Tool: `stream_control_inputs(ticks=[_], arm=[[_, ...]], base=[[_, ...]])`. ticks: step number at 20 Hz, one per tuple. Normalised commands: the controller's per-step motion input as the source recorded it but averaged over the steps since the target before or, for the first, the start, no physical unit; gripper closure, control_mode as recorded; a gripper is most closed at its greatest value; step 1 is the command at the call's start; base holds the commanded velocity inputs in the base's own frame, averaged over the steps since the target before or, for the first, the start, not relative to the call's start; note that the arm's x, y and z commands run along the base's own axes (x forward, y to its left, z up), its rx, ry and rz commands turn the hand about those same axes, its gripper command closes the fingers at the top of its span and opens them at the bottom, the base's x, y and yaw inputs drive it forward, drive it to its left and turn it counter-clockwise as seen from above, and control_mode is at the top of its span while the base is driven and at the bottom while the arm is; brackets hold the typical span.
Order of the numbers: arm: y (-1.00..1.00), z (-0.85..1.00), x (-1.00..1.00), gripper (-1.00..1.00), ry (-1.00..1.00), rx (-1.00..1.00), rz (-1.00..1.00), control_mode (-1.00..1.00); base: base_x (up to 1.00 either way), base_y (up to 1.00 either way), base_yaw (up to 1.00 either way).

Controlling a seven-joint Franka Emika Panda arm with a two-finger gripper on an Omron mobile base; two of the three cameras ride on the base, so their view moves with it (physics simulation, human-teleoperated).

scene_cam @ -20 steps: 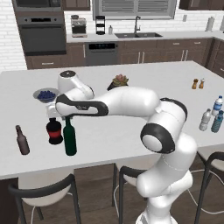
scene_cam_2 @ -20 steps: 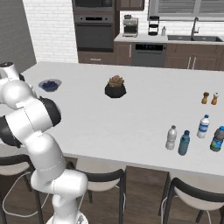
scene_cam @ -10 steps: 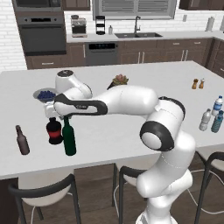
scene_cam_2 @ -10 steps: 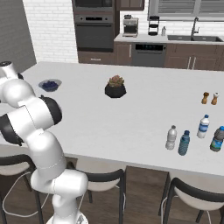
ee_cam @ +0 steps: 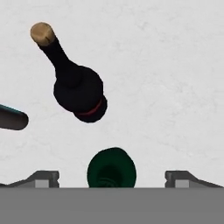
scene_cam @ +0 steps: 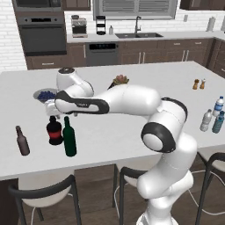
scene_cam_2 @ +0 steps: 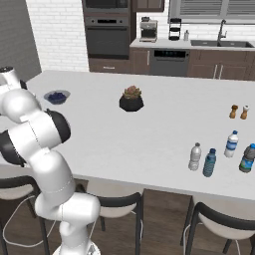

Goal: Move the plastic bottles in the middle to the plastics group, and the glass bottles in the middle to the glass group.

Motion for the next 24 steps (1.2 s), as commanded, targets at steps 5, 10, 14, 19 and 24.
stream_control_inputs(ticks=[5,10,14,19,24], arm=[[-0.35,0.36,-0.2,-1.0,0.0,0.02,0.0,-1.0],[-0.72,0.3,-0.25,-1.0,0.0,0.01,0.0,-1.0],[-0.91,0.2,-0.21,-1.0,0.0,0.01,0.0,-1.0],[-0.94,0.18,-0.18,-1.0,0.0,0.01,0.0,-1.0],[-0.95,0.16,-0.21,-1.0,0.0,0.02,0.0,-1.0]], base=[[0.0,0.0,0.0],[0.0,0.0,0.0],[0.0,0.0,0.0],[0.0,0.0,0.0],[0.0,0.0,0.0]])
